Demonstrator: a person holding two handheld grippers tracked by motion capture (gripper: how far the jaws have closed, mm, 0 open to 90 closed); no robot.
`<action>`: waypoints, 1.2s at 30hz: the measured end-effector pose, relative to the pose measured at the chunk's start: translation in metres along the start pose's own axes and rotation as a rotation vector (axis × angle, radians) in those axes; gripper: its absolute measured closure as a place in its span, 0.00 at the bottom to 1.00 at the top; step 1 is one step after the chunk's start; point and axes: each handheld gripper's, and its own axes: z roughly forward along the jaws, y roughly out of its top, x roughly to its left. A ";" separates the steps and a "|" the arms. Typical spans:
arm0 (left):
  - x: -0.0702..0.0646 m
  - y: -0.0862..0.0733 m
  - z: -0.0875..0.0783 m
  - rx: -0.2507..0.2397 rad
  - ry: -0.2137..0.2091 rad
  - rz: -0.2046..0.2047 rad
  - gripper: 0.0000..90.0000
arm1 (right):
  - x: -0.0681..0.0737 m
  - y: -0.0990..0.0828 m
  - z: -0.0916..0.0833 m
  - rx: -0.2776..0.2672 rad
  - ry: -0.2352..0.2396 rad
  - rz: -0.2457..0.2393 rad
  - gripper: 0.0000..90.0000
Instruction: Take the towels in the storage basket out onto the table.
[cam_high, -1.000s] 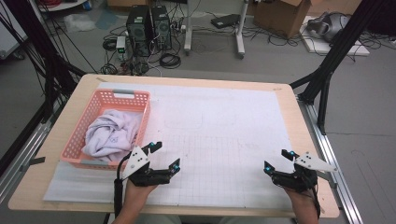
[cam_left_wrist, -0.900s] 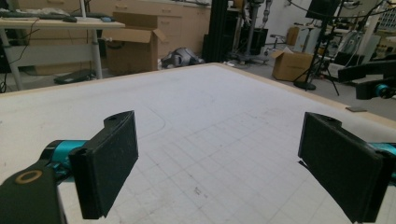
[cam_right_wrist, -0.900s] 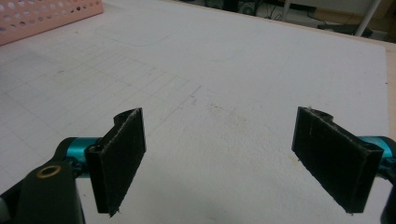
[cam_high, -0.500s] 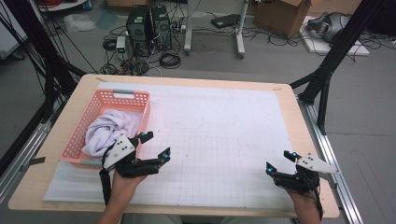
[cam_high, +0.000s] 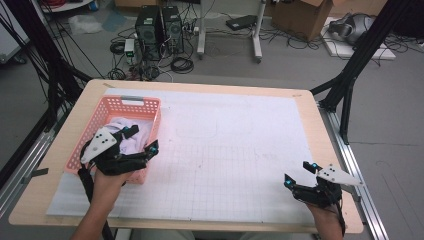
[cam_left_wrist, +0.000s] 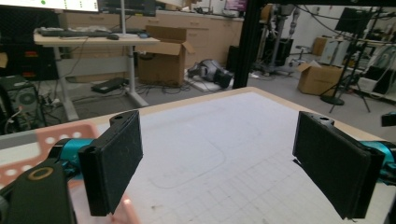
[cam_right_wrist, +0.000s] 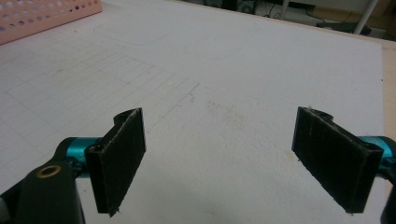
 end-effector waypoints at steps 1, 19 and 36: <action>0.003 0.001 -0.001 0.004 0.006 0.003 0.18 | 0.000 0.000 0.000 0.002 0.000 0.001 0.18; 0.072 0.005 -0.012 0.168 0.180 -0.021 0.18 | -0.001 -0.001 0.001 0.005 -0.005 0.004 0.18; 0.117 -0.009 0.016 0.633 0.259 -0.094 0.20 | 0.000 0.000 0.000 0.006 -0.007 0.001 0.18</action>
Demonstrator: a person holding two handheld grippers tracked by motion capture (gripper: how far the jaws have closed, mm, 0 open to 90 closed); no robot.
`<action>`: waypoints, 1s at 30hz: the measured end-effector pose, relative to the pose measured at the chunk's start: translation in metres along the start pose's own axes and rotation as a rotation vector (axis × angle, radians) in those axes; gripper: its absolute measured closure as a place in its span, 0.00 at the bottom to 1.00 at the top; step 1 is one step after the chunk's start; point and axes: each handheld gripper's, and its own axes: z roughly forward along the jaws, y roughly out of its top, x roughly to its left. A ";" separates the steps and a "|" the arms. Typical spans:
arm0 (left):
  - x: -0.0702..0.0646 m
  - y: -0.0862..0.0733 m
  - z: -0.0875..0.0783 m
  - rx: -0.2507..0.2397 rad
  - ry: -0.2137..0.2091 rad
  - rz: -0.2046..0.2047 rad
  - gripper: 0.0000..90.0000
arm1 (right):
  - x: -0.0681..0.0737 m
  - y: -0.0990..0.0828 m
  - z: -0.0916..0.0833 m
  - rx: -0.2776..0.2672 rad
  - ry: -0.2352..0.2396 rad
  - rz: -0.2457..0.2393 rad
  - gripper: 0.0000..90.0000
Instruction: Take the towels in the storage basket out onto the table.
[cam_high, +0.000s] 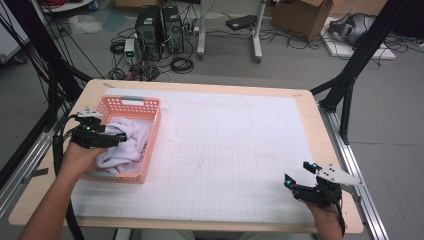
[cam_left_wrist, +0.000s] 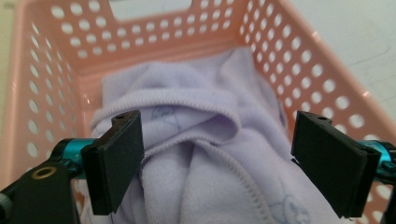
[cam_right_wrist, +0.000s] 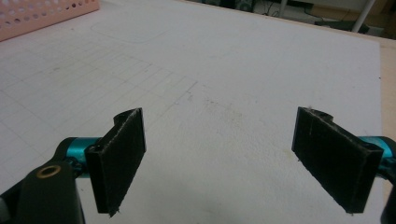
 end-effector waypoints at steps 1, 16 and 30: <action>0.000 0.000 0.002 0.021 0.003 -0.002 0.21 | 0.000 0.000 0.000 0.001 0.001 -0.001 0.18; 0.008 0.001 0.033 0.352 -0.056 -0.074 0.19 | 0.001 0.001 -0.001 -0.001 0.005 -0.003 0.18; -0.002 0.002 0.061 0.463 0.001 -0.024 0.02 | 0.001 0.001 0.000 0.007 0.009 -0.004 0.18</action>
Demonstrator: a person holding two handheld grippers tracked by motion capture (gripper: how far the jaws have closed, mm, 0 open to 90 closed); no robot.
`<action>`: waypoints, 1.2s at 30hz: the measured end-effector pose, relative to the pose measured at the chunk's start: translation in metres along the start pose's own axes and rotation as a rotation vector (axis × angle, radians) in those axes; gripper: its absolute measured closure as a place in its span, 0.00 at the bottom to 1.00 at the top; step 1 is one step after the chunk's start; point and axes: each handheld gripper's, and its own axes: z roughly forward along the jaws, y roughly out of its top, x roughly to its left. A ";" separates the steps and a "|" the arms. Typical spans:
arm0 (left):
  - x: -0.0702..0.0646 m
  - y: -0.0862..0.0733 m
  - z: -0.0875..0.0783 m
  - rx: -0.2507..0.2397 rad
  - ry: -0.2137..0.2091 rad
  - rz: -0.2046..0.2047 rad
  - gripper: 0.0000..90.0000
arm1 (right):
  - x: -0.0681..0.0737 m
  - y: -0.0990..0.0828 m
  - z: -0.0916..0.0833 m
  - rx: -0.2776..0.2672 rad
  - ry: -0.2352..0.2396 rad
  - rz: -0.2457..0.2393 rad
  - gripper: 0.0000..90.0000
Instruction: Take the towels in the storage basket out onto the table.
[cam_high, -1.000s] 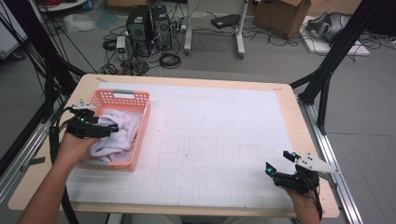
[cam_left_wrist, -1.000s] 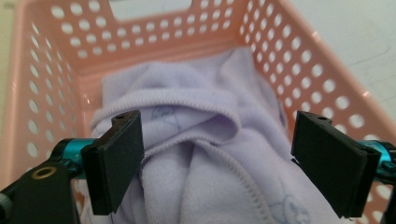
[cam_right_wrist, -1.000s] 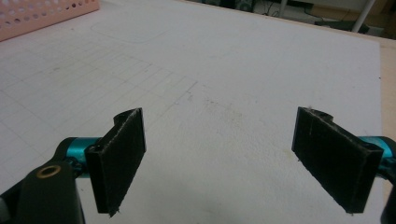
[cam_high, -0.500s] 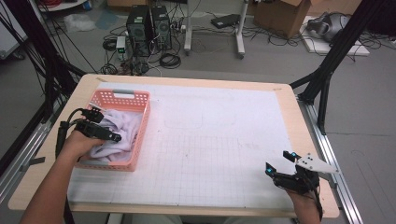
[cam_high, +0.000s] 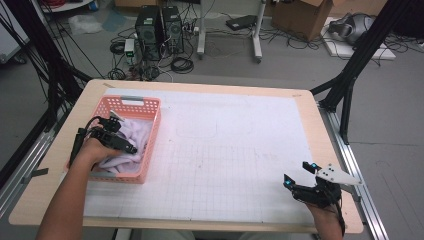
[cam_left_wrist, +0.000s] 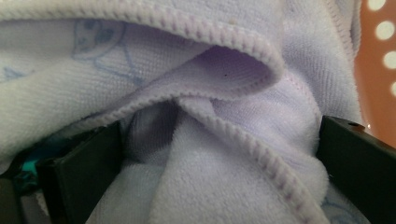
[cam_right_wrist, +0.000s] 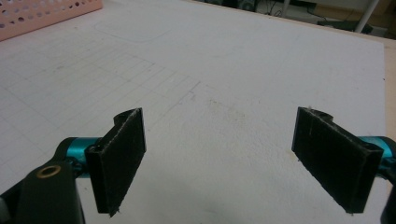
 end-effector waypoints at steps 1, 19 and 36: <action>-0.001 0.000 0.001 0.007 0.012 0.015 0.02 | 0.000 0.000 0.000 -0.003 -0.001 -0.004 0.18; -0.001 -0.002 -0.006 -0.160 0.103 -0.028 0.65 | -0.005 0.000 -0.008 -0.007 -0.023 0.010 0.18; 0.013 -0.034 -0.052 -0.707 0.079 -0.058 0.67 | -0.007 -0.004 -0.010 0.001 -0.044 0.029 0.18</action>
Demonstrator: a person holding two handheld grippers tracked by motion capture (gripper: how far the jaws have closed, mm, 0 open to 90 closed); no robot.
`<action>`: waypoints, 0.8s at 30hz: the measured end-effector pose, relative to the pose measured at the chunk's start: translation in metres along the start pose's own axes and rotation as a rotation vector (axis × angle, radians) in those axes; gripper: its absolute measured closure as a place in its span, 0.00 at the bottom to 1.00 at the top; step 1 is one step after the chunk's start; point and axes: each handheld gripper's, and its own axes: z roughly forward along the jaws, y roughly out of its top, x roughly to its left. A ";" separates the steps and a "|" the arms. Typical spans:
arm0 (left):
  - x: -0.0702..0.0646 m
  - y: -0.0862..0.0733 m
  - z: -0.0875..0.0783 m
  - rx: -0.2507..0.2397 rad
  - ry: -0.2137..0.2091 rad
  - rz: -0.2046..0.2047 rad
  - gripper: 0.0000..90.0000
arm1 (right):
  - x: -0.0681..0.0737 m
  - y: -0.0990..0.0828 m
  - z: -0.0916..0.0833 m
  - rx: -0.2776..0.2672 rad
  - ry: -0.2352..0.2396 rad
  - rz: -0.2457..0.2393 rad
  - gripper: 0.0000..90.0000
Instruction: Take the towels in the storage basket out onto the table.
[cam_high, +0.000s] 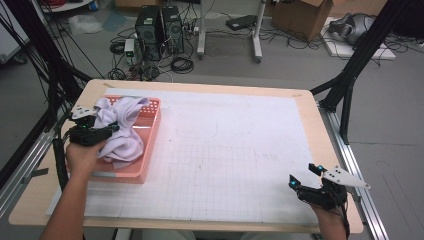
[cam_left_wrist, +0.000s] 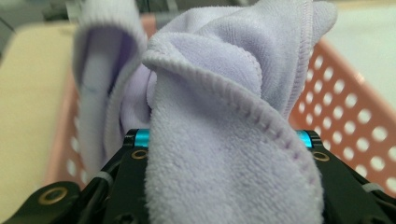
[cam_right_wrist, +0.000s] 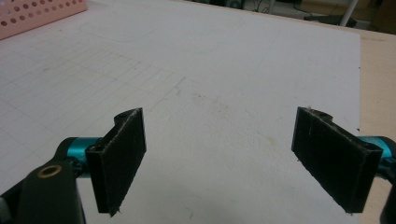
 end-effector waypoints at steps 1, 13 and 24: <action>0.001 0.001 -0.003 -0.027 0.002 0.000 0.67 | 0.000 0.000 0.000 0.001 -0.001 0.004 0.18; 0.004 0.014 -0.036 -0.330 -0.065 -0.004 0.68 | -0.001 0.000 0.000 -0.002 -0.005 0.006 0.18; 0.010 0.029 -0.058 -0.513 -0.187 0.018 0.68 | -0.001 -0.001 -0.001 -0.003 -0.004 0.012 0.18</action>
